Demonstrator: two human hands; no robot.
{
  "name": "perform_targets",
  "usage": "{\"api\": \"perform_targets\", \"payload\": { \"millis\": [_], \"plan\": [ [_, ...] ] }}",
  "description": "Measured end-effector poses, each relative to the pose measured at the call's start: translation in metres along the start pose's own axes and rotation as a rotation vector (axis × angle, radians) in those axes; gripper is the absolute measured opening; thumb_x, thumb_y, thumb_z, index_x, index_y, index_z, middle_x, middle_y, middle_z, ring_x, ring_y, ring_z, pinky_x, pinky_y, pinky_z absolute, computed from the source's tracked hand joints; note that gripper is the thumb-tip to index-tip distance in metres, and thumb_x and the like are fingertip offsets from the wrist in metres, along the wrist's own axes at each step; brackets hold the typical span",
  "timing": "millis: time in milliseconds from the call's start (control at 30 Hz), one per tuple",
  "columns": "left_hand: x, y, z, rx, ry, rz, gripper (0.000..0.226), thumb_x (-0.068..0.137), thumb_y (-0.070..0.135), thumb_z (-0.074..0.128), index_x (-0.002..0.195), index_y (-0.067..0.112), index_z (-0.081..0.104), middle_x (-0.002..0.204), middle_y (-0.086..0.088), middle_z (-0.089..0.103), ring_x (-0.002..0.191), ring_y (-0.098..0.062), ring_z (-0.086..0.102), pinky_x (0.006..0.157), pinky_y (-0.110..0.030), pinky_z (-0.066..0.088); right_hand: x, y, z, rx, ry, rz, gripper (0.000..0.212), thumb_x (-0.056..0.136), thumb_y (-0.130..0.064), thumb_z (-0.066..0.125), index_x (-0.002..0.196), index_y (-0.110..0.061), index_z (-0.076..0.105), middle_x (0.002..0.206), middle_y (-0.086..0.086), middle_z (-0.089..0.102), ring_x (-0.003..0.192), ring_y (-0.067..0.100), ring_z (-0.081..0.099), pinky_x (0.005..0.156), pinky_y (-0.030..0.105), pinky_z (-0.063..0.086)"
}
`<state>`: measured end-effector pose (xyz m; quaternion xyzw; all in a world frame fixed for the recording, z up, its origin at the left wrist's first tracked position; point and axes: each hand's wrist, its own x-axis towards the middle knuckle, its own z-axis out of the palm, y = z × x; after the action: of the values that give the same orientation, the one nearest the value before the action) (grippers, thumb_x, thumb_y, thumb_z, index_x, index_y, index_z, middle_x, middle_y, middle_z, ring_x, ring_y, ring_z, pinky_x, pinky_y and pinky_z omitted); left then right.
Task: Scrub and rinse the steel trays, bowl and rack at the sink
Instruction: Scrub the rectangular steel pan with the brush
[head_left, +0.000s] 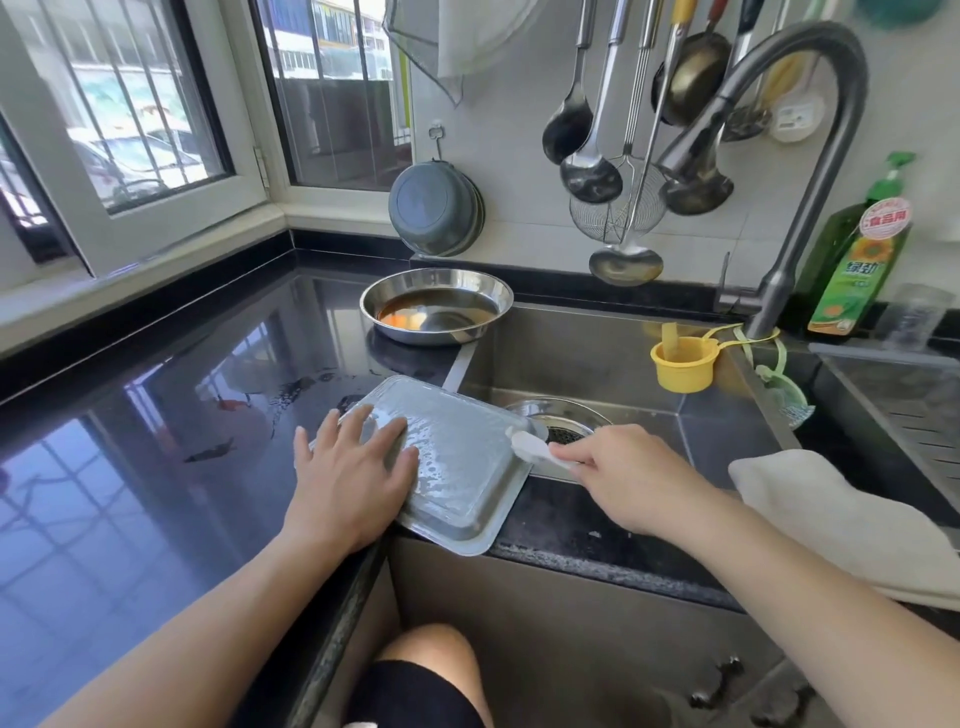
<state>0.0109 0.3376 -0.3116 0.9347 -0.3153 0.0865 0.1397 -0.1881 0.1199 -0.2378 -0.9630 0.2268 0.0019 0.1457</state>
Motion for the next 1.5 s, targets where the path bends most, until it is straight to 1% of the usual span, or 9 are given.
{"api": "perform_targets", "payload": {
  "millis": [233,367,500,600,767,833,1000,1233,1500],
  "plan": [
    [0.000,0.001,0.000,-0.009,-0.030,-0.003,0.056,0.094,0.064,0.020,0.143,0.048,0.041,0.155,0.005,0.040,0.144,-0.023,0.030,0.118,-0.055,0.025,0.043,0.018,0.010,0.042,0.049,-0.006,0.038,0.105,-0.031,0.044,0.134,-0.049,0.061,0.105,0.000,0.068,0.085,0.024,0.060,0.072,0.035,0.051],
    [0.001,0.000,0.001,-0.006,-0.025,0.011,0.056,0.094,0.063,0.019,0.143,0.048,0.039,0.154,0.004,0.040,0.143,-0.024,0.031,0.117,-0.052,0.029,0.029,0.010,0.012,0.008,0.033,-0.099,0.036,0.107,-0.036,0.043,0.135,-0.054,0.056,0.083,-0.012,0.052,0.067,0.013,0.049,0.057,0.029,0.038],
    [0.000,0.000,0.003,0.005,-0.009,0.021,0.054,0.095,0.061,0.021,0.143,0.047,0.039,0.152,0.004,0.041,0.141,-0.023,0.032,0.115,-0.051,0.032,-0.016,-0.012,0.028,-0.042,-0.042,-0.284,0.036,0.108,-0.042,0.037,0.141,-0.051,0.050,0.085,-0.006,0.047,0.080,0.021,0.053,0.070,0.038,0.045],
    [0.000,0.000,0.002,0.005,-0.013,0.035,0.055,0.095,0.061,0.019,0.145,0.046,0.039,0.152,0.005,0.041,0.141,-0.022,0.032,0.114,-0.051,0.032,0.000,-0.006,0.022,-0.061,-0.001,-0.196,0.036,0.107,-0.044,0.037,0.138,-0.052,0.053,0.084,-0.007,0.048,0.080,0.023,0.053,0.069,0.035,0.043],
    [-0.002,0.002,0.000,0.029,-0.028,0.051,0.057,0.096,0.060,0.015,0.148,0.046,0.032,0.153,0.004,0.037,0.141,-0.024,0.030,0.114,-0.050,0.032,0.054,0.019,0.011,-0.072,0.045,-0.009,0.041,0.105,-0.029,0.042,0.138,-0.051,0.056,0.124,0.004,0.066,0.102,0.032,0.062,0.075,0.035,0.048],
    [-0.002,0.003,0.000,0.032,-0.029,0.048,0.054,0.096,0.059,0.015,0.145,0.045,0.033,0.151,0.005,0.038,0.139,-0.025,0.032,0.112,-0.050,0.032,0.044,0.012,0.013,-0.111,0.070,-0.021,0.041,0.106,-0.029,0.040,0.140,-0.048,0.055,0.124,0.006,0.064,0.105,0.035,0.061,0.075,0.036,0.046],
    [-0.001,0.004,0.002,0.032,-0.015,0.040,0.049,0.097,0.057,0.020,0.140,0.043,0.038,0.143,0.005,0.042,0.133,-0.028,0.037,0.110,-0.050,0.034,-0.022,-0.013,0.046,-0.029,0.078,-0.250,0.042,0.106,-0.035,0.040,0.144,-0.052,0.045,0.088,-0.005,0.048,0.088,0.030,0.058,0.075,0.043,0.050],
    [-0.002,0.005,-0.001,0.019,-0.032,0.022,0.050,0.097,0.058,0.022,0.143,0.045,0.038,0.151,0.004,0.041,0.137,-0.030,0.036,0.111,-0.050,0.033,-0.038,-0.010,0.050,-0.036,0.198,-0.405,0.044,0.103,-0.029,0.053,0.141,-0.052,0.053,0.086,-0.012,0.047,0.072,0.021,0.057,0.062,0.040,0.050],
    [-0.003,0.007,-0.006,0.000,-0.058,0.003,0.047,0.099,0.062,0.031,0.145,0.051,0.039,0.155,0.007,0.039,0.139,-0.032,0.033,0.114,-0.049,0.026,-0.052,-0.016,0.049,-0.239,0.232,-0.405,0.051,0.081,-0.015,0.071,0.125,-0.039,0.069,0.076,-0.008,0.042,0.044,0.023,0.042,0.039,0.033,0.031]
  ]
}}
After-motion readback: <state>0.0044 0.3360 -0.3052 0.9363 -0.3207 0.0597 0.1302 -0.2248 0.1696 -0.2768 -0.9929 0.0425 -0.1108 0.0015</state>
